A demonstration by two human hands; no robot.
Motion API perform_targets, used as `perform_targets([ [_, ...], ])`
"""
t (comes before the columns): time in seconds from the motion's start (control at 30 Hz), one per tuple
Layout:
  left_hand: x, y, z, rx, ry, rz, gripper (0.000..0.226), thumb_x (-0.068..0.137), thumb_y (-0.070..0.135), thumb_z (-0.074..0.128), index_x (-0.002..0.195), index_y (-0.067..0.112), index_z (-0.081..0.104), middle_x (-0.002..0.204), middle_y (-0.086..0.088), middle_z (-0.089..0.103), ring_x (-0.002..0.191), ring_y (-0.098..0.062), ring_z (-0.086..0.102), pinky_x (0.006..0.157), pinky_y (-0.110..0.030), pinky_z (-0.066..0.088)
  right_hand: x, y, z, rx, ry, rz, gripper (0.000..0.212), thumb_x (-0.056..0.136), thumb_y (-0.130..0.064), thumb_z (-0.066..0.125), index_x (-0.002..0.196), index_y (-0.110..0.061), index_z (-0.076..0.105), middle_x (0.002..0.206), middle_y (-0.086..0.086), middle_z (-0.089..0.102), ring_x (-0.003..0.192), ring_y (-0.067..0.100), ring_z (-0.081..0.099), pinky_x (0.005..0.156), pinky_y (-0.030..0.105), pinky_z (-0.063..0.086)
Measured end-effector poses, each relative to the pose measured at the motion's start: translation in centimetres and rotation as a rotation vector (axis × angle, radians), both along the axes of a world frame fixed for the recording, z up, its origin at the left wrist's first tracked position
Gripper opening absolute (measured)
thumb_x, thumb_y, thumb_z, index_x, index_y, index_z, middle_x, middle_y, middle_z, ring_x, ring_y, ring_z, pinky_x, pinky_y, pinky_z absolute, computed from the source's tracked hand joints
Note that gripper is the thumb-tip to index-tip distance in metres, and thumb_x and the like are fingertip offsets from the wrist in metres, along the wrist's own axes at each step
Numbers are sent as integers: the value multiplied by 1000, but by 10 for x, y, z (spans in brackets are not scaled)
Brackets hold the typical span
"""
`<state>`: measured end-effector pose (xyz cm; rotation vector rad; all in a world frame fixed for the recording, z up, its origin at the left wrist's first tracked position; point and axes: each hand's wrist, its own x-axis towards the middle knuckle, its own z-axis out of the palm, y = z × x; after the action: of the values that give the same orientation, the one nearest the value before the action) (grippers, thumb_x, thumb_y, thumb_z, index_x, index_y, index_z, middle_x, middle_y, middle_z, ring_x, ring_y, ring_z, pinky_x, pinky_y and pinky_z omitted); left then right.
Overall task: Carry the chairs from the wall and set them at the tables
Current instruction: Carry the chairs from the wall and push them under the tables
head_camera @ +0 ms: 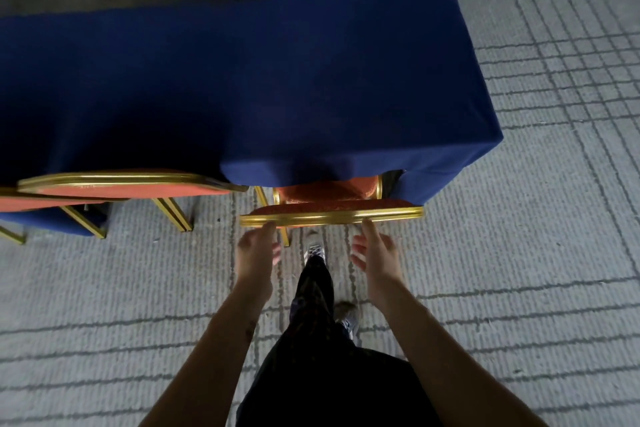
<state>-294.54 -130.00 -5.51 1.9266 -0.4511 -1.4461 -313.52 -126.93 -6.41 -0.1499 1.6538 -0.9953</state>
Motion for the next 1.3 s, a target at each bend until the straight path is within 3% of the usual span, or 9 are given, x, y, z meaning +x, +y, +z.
perform_targets([
  [0.1, -2, -17, -6, 248, 604, 311, 52, 94, 32, 72, 131, 10, 43, 129, -24, 51, 120, -41, 58, 106, -57, 48, 1, -21, -9, -6, -382, -108, 56, 98, -46, 64, 142, -16, 47, 133, 15, 58, 124, 31, 59, 99, 46, 54],
  [0.2, -19, -38, -5, 191, 739, 423, 49, 95, 21, 72, 134, 3, 47, 132, -29, 54, 118, -49, 59, 103, -63, 49, -3, -48, -11, -6, -475, -160, 42, 100, -40, 63, 128, -9, 58, 128, 18, 67, 124, 33, 61, 109, 53, 47],
  [0.37, -31, -74, -19, 199, 741, 413, 31, 101, 9, 51, 129, -5, 54, 129, -32, 60, 114, -51, 60, 98, -70, 50, 1, -78, -14, 8, -483, -235, 21, 101, -20, 52, 112, -5, 62, 119, 25, 71, 112, 39, 67, 103, 61, 50],
  [0.5, -28, -100, -33, 188, 744, 423, 35, 105, 17, 49, 132, -5, 50, 128, -34, 59, 115, -54, 59, 94, -73, 50, 0, -101, -17, -6, -507, -234, 21, 100, -15, 50, 110, -1, 61, 118, 27, 69, 113, 42, 66, 99, 62, 52],
  [0.6, -31, -129, -32, 133, 755, 427, 32, 104, 13, 45, 130, -6, 49, 126, -34, 56, 114, -53, 56, 102, -74, 43, -3, -133, -17, -13, -502, -264, 12, 98, -10, 50, 102, -3, 58, 109, 24, 69, 112, 40, 66, 100, 63, 51],
  [0.8, -27, -193, -45, 140, 721, 408, 34, 99, 8, 50, 129, -7, 49, 128, -35, 57, 114, -55, 57, 100, -75, 45, 5, -199, -24, 17, -465, -277, 9, 93, -8, 53, 101, -4, 56, 101, 22, 67, 101, 42, 67, 94, 62, 55],
  [1.0, -31, -181, -54, 78, 647, 336, 38, 104, 19, 48, 135, -2, 53, 132, -29, 64, 119, -43, 65, 94, -59, 57, -1, -184, -34, 4, -393, -184, 39, 101, -27, 55, 130, -2, 56, 120, 24, 70, 113, 36, 69, 92, 51, 59],
  [1.13, -35, -182, -49, 126, 577, 331, 40, 100, 21, 55, 135, 1, 56, 129, -26, 66, 114, -41, 67, 98, -58, 55, -4, -180, -26, 14, -393, -152, 39, 102, -38, 58, 129, -10, 56, 124, 21, 69, 116, 31, 67, 98, 48, 56],
  [1.3, -38, -166, -35, 120, 635, 373, 47, 95, 36, 65, 133, 9, 57, 129, -26, 63, 115, -44, 65, 103, -60, 51, -12, -162, -6, -2, -507, -100, 62, 100, -53, 57, 146, -13, 49, 132, 18, 65, 120, 32, 66, 94, 46, 56],
])
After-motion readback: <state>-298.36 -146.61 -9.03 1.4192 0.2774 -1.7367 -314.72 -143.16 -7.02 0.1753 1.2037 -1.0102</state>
